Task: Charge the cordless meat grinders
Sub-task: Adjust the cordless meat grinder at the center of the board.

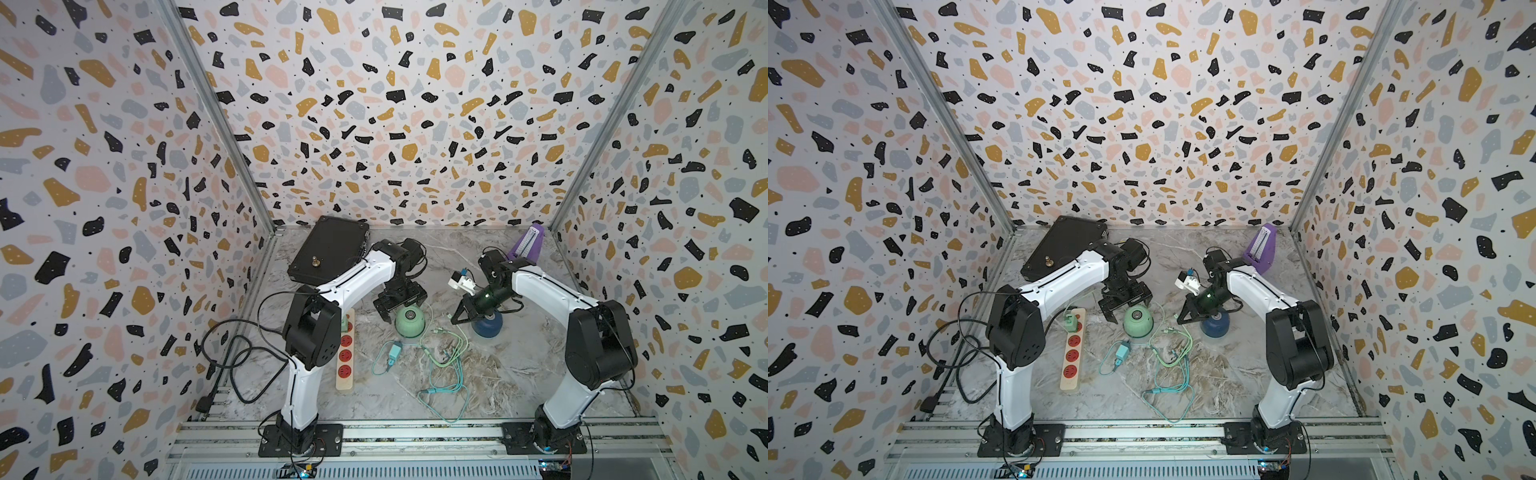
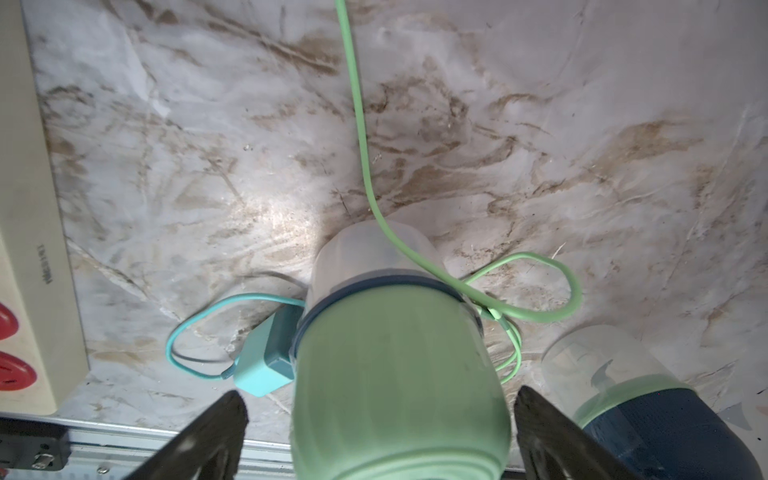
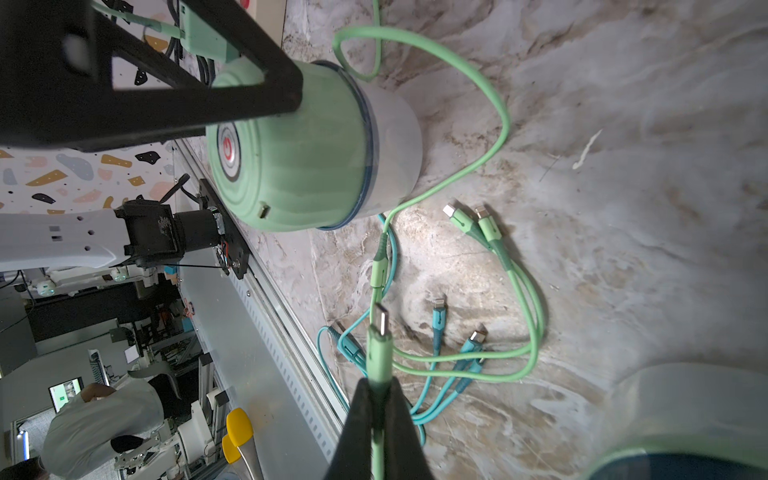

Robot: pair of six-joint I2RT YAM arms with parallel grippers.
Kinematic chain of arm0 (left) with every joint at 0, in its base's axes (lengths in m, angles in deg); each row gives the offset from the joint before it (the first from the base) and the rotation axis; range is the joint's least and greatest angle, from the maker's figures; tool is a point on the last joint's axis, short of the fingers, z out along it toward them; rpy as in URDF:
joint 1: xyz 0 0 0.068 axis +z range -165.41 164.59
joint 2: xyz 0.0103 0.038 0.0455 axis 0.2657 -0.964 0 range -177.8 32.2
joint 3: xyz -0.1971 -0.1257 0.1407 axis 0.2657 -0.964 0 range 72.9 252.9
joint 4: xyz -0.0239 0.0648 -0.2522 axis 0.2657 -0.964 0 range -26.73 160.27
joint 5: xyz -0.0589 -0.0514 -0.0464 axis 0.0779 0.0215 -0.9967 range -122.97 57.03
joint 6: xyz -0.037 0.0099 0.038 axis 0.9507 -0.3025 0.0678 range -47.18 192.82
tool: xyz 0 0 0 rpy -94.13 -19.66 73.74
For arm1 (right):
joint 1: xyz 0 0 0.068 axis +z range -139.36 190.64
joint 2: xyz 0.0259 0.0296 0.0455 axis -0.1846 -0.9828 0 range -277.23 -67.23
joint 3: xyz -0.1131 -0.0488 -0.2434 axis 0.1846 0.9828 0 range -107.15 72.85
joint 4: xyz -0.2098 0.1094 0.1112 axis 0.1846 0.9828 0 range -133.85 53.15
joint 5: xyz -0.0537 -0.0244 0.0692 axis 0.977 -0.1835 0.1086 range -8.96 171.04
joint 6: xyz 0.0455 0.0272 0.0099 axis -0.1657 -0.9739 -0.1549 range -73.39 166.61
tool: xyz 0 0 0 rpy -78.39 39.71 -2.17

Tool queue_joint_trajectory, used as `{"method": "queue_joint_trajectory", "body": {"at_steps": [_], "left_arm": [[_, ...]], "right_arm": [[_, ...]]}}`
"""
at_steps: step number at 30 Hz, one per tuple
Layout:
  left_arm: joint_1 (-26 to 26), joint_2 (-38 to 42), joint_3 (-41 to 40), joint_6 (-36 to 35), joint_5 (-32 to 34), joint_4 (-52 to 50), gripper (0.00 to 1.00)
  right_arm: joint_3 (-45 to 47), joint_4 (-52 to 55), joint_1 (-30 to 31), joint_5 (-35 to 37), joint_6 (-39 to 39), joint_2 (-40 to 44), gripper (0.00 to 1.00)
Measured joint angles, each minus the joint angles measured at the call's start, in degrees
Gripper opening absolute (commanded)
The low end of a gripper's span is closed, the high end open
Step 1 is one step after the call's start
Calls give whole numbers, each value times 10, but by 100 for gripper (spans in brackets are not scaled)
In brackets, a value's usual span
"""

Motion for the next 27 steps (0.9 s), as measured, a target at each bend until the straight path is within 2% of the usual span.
{"method": "queue_joint_trajectory", "body": {"at_steps": [12, 21, 27], "left_arm": [[0, 0, -51, 36, -20, 30, 99], [1, 0, -62, 21, -32, 37, 82], [18, 0, -63, -62, -76, 45, 71]], "right_arm": [[3, -4, 0, -6, -4, 0, 0], [4, -5, 1, -6, -7, 0, 0], [4, -5, 6, -5, -8, 0, 0]]}}
